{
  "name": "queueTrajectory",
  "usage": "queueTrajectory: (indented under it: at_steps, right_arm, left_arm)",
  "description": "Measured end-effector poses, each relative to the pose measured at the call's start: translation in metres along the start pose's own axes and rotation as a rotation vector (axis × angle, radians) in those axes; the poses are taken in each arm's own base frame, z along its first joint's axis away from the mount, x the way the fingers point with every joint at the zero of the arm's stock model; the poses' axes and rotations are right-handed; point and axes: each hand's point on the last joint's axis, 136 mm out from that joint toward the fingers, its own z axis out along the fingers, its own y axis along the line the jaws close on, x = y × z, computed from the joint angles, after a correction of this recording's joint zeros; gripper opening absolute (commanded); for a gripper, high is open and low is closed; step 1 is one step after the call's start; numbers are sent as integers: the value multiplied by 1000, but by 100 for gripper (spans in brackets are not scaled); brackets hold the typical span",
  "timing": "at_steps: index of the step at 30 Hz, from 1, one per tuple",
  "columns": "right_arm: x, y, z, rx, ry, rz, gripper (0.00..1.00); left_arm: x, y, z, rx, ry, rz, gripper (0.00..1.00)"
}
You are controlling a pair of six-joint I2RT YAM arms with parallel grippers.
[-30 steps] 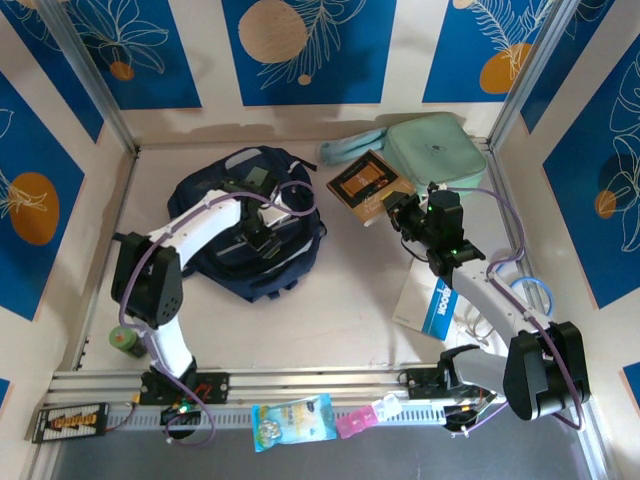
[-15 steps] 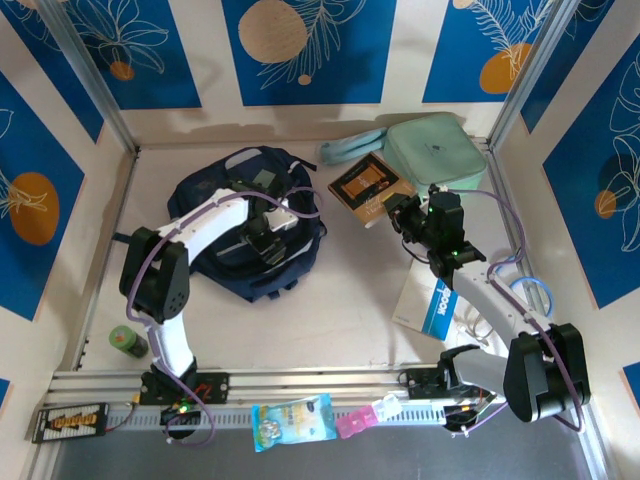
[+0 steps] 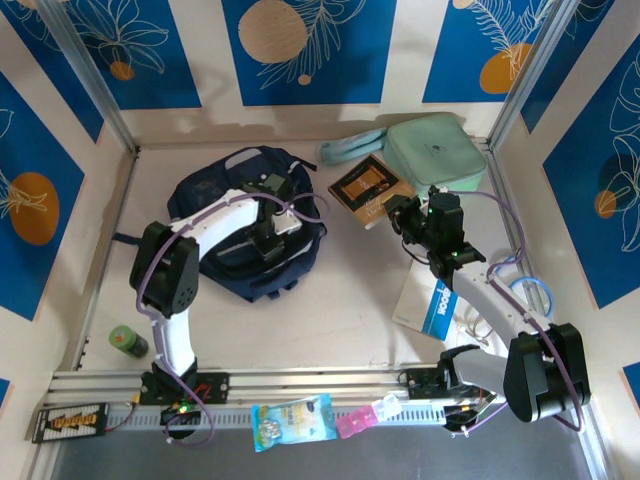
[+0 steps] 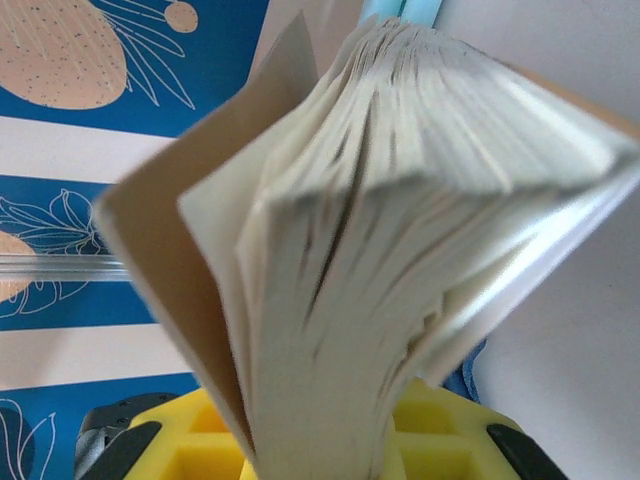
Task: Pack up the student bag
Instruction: Open the student bag at the middle-left of the table, then place the book in the student bag.
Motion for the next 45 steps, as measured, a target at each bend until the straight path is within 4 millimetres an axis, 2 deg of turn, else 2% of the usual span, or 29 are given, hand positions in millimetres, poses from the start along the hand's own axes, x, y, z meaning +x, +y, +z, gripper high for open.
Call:
queueTrajectory:
  at_steps: [2,4,8,17,25,28,31,36,39,45]
  right_arm:
    - [0,0,-1,1,-2,1,14]
    - [-1,0,-2,1,-3,1,14]
    - [-1,-3,-2,10,-5,-6,14]
    - [3,-12,-9,57,4,-62,14]
    - [13,1,-26,-3,42,-178,15]
    - [27,1,-25,-30,103,-192,15]
    - [52,-3,-21,-54,195,-198,15]
    - [99,3,-9,-103,355,-225,14]
    - [119,3,0,-110,425,-219,15]
    - [135,7,34,-107,492,-171,14]
  left_arm:
    - [0,0,-2,0,0,-4,18]
    - [-2,0,-5,-3,-9,-15,0]
    - [-9,5,-24,-26,-61,-39,0]
    - [-25,35,-97,-181,-250,-143,0]
    - [-37,69,-164,-346,-483,-310,0]
    - [-44,73,-176,-354,-544,-348,0]
    - [-49,76,-182,-353,-573,-378,0]
    - [-57,80,-190,-350,-608,-417,0]
    - [-59,81,-193,-343,-622,-432,0]
    - [-63,78,-198,-316,-644,-447,0]
